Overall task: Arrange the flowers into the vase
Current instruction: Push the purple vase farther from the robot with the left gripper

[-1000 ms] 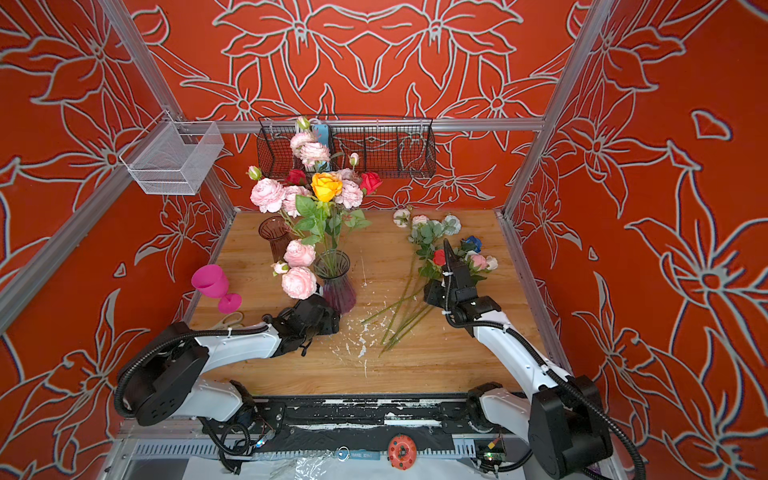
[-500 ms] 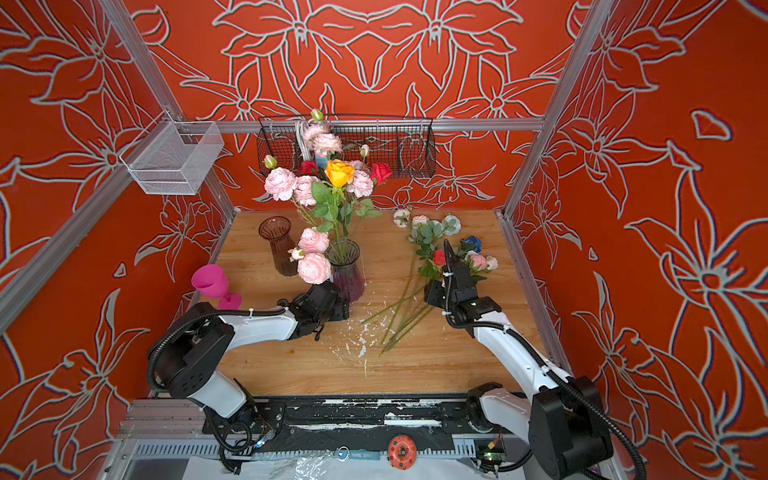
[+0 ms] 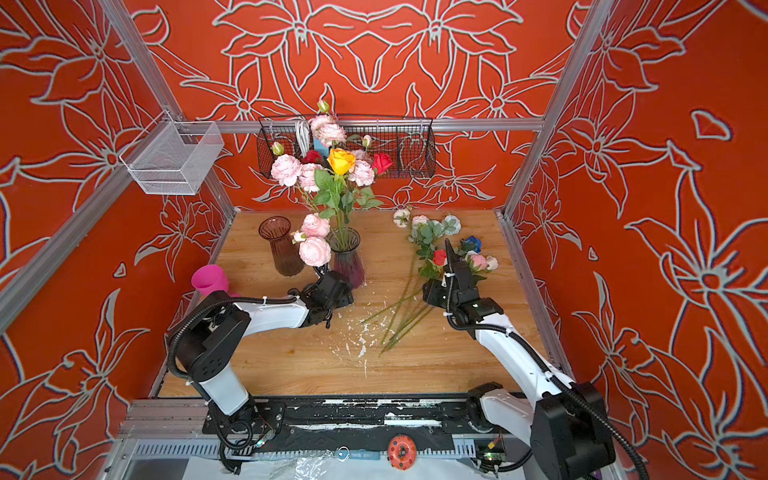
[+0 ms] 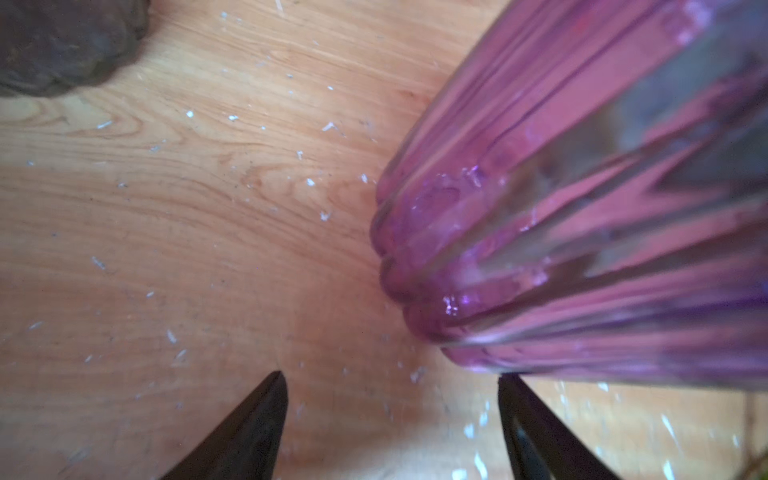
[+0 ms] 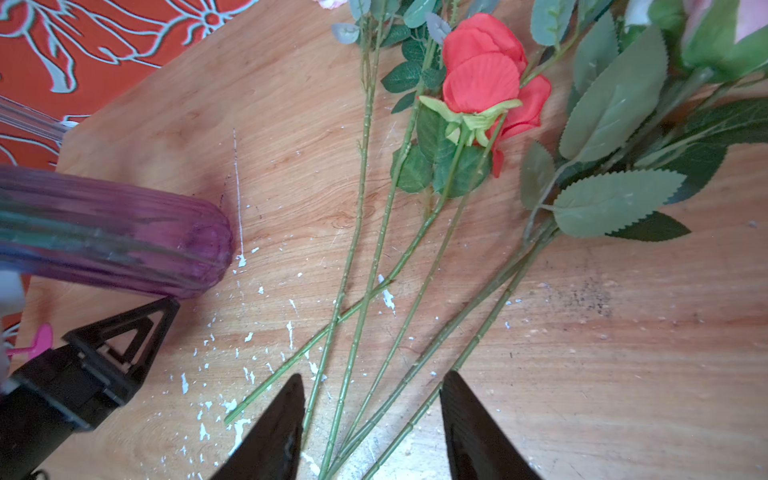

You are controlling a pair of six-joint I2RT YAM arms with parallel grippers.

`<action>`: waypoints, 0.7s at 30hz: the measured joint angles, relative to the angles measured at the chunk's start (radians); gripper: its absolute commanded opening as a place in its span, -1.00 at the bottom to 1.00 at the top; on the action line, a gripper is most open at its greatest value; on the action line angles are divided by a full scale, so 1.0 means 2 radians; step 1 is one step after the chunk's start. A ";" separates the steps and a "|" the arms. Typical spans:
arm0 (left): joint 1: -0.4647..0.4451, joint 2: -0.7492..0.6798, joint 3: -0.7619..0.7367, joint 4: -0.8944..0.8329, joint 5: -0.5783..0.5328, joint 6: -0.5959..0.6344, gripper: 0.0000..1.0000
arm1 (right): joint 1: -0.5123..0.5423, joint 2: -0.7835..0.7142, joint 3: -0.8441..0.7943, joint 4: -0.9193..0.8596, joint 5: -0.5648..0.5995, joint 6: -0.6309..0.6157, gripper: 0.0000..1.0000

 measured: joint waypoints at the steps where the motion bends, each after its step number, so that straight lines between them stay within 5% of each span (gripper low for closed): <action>1: 0.002 0.005 0.003 -0.001 -0.002 -0.006 0.60 | 0.000 -0.002 -0.001 0.003 -0.002 0.000 0.10; 21: 0.039 0.062 0.067 -0.005 -0.035 -0.059 0.60 | -0.001 0.009 -0.004 0.028 -0.043 -0.007 0.10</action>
